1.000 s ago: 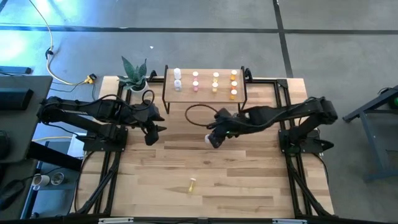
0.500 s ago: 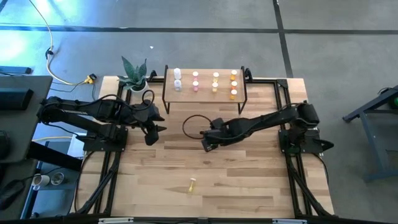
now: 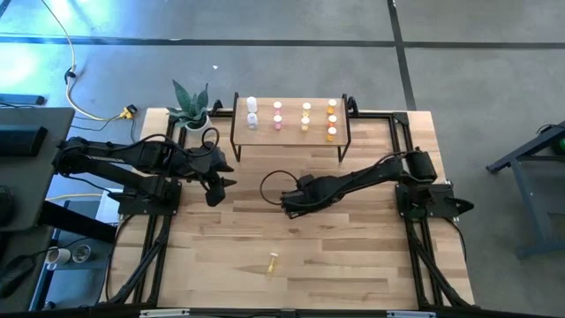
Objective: Pick and place medicine bottles onto shelf by color
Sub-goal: Put the pink pill bottle aligned with the other pink pill bottles on the shelf
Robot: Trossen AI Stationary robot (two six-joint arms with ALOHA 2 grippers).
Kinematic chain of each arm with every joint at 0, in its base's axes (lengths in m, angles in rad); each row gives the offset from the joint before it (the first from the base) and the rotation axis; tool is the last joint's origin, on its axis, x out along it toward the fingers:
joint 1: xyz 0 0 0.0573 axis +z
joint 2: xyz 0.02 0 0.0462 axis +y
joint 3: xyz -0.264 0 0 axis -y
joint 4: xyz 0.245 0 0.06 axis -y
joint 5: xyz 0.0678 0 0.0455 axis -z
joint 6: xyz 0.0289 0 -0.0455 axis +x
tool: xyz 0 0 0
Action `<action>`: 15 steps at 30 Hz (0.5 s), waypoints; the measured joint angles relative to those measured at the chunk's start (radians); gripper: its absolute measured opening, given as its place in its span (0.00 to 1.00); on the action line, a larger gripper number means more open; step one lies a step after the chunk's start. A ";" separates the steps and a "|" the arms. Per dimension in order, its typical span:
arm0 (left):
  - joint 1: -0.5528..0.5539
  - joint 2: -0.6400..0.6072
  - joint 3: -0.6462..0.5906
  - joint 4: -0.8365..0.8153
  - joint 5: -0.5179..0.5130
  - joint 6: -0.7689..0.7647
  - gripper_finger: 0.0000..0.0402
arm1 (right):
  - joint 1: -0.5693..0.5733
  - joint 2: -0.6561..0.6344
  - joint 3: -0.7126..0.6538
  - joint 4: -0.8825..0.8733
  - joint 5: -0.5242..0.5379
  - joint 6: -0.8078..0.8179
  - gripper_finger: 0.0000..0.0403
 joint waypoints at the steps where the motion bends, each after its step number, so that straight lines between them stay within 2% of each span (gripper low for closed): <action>1: 0.000 0.000 0.000 0.000 0.000 0.000 0.47 | 0.000 0.009 0.000 -0.001 0.000 0.000 0.49; 15: 0.000 0.000 0.000 0.000 0.001 0.000 0.47 | -0.024 0.105 0.000 0.045 -0.008 -0.010 0.49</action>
